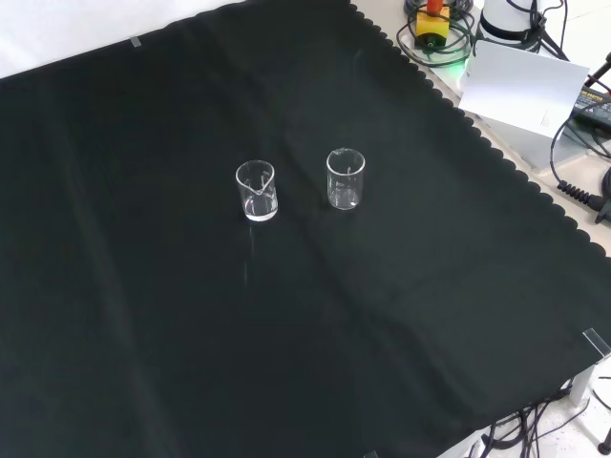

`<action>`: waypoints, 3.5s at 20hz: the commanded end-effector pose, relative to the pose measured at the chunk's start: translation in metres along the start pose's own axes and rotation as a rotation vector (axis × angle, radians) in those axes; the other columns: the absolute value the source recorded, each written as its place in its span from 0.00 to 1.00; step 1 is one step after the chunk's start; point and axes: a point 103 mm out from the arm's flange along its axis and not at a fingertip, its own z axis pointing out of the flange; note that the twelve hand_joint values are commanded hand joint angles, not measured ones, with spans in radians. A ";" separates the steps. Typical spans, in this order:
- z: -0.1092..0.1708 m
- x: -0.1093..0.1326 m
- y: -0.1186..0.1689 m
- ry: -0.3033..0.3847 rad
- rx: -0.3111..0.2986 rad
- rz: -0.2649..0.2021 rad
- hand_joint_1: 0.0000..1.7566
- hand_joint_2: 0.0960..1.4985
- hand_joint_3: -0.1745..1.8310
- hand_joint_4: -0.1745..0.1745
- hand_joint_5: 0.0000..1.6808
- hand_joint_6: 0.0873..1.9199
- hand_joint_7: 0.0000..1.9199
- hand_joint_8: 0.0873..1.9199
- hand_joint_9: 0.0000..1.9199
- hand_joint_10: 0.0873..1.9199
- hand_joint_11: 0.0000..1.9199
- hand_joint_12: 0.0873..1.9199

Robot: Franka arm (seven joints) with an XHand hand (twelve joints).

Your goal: Pick up the beaker on the right.

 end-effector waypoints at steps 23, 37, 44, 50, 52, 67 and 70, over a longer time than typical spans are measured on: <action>0.081 -0.028 0.049 0.029 0.110 0.055 0.01 0.84 0.24 0.49 0.17 0.00 0.02 0.22 0.09 0.29 0.00 0.68; 0.196 -0.025 0.180 0.157 0.143 -0.080 0.12 0.78 0.21 0.46 0.21 0.00 0.10 0.25 0.14 0.30 0.01 0.70; 0.256 -0.015 0.207 0.308 0.210 -0.141 0.28 0.66 0.18 0.44 0.26 0.00 0.18 0.29 0.20 0.31 0.04 0.71; 0.290 -0.009 0.209 0.400 0.229 -0.178 0.37 0.58 0.17 0.44 0.27 0.00 0.20 0.30 0.21 0.30 0.04 0.71; 0.300 -0.008 0.208 0.404 0.245 -0.185 0.39 0.54 0.20 0.44 0.27 0.00 0.19 0.30 0.21 0.29 0.03 0.71; 0.341 -0.001 0.206 0.481 0.268 -0.246 0.42 0.39 0.34 0.45 0.26 0.00 0.14 0.30 0.18 0.28 0.00 0.71; 0.353 -0.002 0.205 0.488 0.264 -0.264 0.42 0.38 0.34 0.45 0.23 0.00 0.10 0.29 0.15 0.27 0.00 0.70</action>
